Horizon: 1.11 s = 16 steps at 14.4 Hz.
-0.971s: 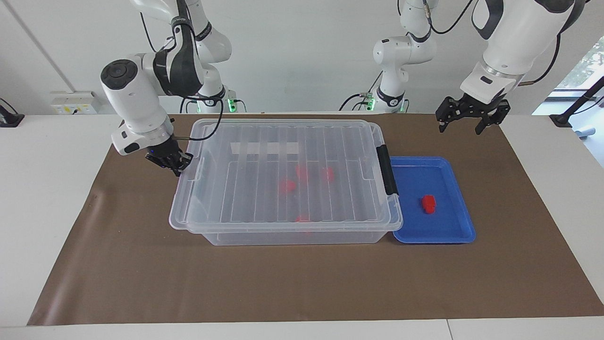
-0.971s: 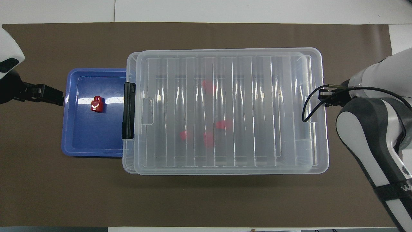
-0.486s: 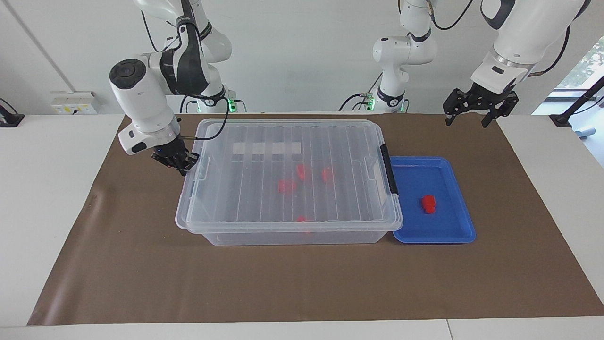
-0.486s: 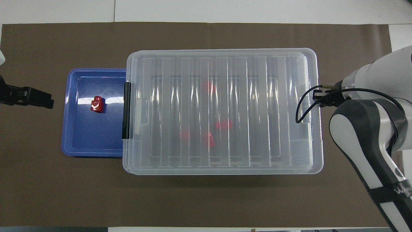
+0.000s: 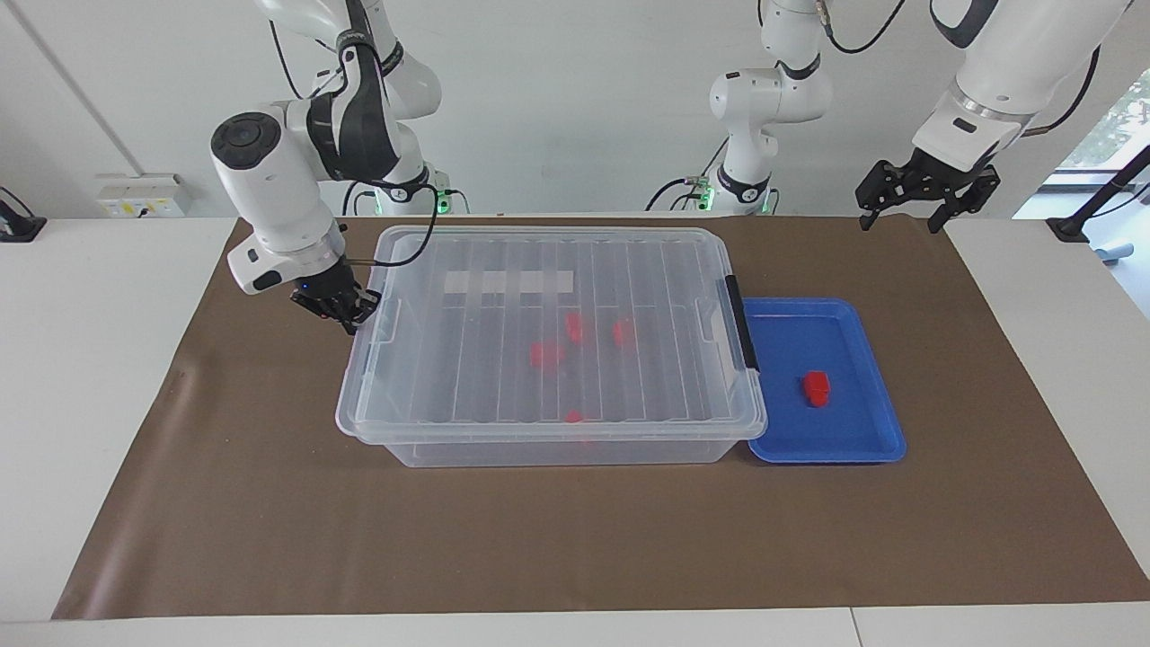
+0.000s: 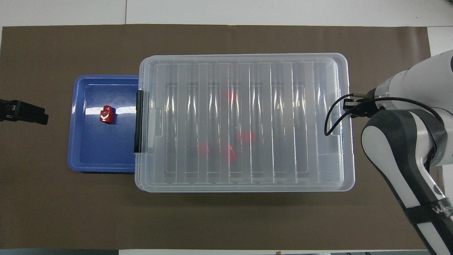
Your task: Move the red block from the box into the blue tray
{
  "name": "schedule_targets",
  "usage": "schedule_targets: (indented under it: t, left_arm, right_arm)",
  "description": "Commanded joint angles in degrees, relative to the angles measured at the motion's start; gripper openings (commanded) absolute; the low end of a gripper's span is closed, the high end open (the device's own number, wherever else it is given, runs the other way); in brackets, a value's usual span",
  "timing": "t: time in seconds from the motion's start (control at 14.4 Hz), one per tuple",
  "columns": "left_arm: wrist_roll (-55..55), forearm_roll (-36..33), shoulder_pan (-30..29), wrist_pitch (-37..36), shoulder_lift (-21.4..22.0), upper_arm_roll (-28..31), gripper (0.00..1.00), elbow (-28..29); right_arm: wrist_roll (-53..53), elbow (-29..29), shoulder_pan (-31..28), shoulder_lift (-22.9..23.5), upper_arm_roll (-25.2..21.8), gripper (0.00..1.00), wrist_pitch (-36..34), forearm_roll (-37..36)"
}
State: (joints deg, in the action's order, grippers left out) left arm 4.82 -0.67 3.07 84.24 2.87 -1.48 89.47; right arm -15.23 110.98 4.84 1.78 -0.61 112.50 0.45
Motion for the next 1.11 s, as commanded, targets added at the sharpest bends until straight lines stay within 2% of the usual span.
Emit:
schedule_targets:
  t: [0.0,0.35,0.62,0.69,0.76,0.83,0.9,1.04]
  left_arm:
    - [1.2,1.1,-2.8,-0.7,1.3,-2.4,1.0,0.7]
    - [1.1,1.5,-3.5,-0.8,0.8,-3.4,1.0,0.4]
    - [1.1,4.4,-1.9,-1.6,-1.1,-1.4,1.0,-0.9]
    - [1.2,4.2,-1.4,-1.2,-1.0,-0.6,1.0,-0.8]
    - [1.3,4.1,-1.4,-0.9,-1.0,-0.4,1.0,-0.6]
    - [1.4,3.9,-1.3,-0.7,-0.9,-0.4,1.0,-0.4]
    - [1.4,3.8,-1.1,-0.9,-0.9,-0.4,1.0,-0.4]
    - [2.2,3.7,-1.0,-1.0,-0.4,-0.3,1.0,0.4]
  right_arm:
    - [-1.4,1.3,0.2,-1.3,0.1,0.0,0.5,0.9]
    - [-1.9,-0.7,0.1,-0.6,0.1,0.0,-0.7,0.9]
    - [-1.5,-10.4,-1.5,1.2,-0.2,0.0,-11.8,3.5]
    - [-1.1,-11.6,-2.2,0.9,-0.2,0.16,-13.6,3.9]
    - [0.1,-12.6,-2.5,0.4,-0.3,0.38,-15.5,3.9]
    - [3.1,-13.9,-2.7,-0.5,-0.6,0.87,-17.7,3.9]
    - [5.8,-15.5,-3.3,-0.9,-0.8,1.0,-19.4,3.3]
    - [7.6,-20.0,-5.4,-0.9,-0.7,1.0,-24.8,3.0]
